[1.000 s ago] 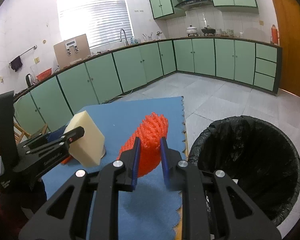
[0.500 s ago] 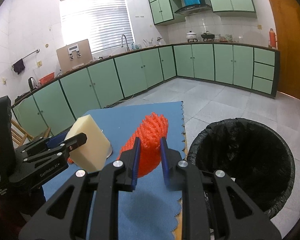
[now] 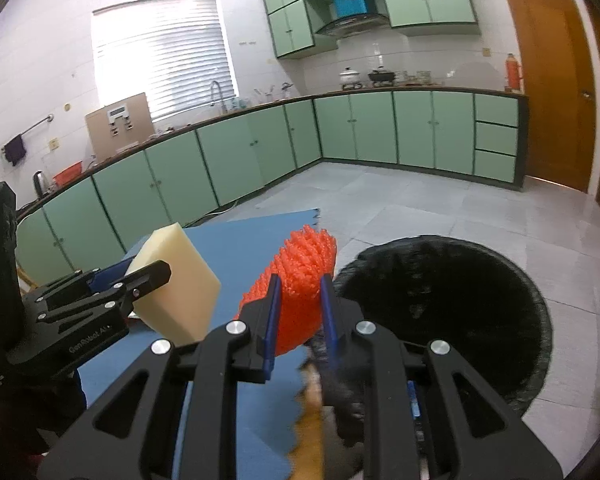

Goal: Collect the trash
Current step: 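Carry the sponge and scrubber over the bin and open both grippers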

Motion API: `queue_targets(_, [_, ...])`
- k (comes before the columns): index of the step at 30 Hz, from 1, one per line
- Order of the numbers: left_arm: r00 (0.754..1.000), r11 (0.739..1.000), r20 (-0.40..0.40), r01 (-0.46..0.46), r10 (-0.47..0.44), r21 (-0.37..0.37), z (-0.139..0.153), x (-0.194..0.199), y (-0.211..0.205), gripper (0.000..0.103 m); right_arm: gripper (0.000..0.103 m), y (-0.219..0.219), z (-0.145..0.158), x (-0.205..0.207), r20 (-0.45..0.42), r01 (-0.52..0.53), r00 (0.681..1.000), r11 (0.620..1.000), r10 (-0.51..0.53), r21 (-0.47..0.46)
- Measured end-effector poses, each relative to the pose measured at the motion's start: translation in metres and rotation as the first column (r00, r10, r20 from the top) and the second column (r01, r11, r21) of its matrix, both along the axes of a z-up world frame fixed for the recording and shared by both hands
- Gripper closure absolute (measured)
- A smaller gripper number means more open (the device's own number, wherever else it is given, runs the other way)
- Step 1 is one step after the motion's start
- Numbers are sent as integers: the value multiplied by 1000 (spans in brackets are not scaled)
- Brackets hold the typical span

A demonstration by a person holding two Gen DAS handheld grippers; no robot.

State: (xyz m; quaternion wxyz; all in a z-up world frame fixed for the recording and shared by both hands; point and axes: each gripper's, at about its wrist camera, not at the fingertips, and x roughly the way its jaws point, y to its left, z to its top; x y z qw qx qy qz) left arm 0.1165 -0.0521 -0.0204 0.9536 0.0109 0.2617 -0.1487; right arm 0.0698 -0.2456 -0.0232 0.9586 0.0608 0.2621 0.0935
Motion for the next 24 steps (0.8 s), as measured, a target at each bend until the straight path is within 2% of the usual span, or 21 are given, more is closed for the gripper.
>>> queue_targets(7, [996,996,4,85,-85,-10,-7,12,-44,65,85,-50,-6,5,-2,93,996,996,-94,-13])
queue_targets(13, [989,989,-9,146,-146,-16,-19,32,-86,65,85,-96,-23,16,-28,172,985,985,-173,-26])
queue_targets(24, [971,975,-85,224,-223,5,-62,71,-160,65,85,-151,-76,43,-122,247,960,968,-251,-48])
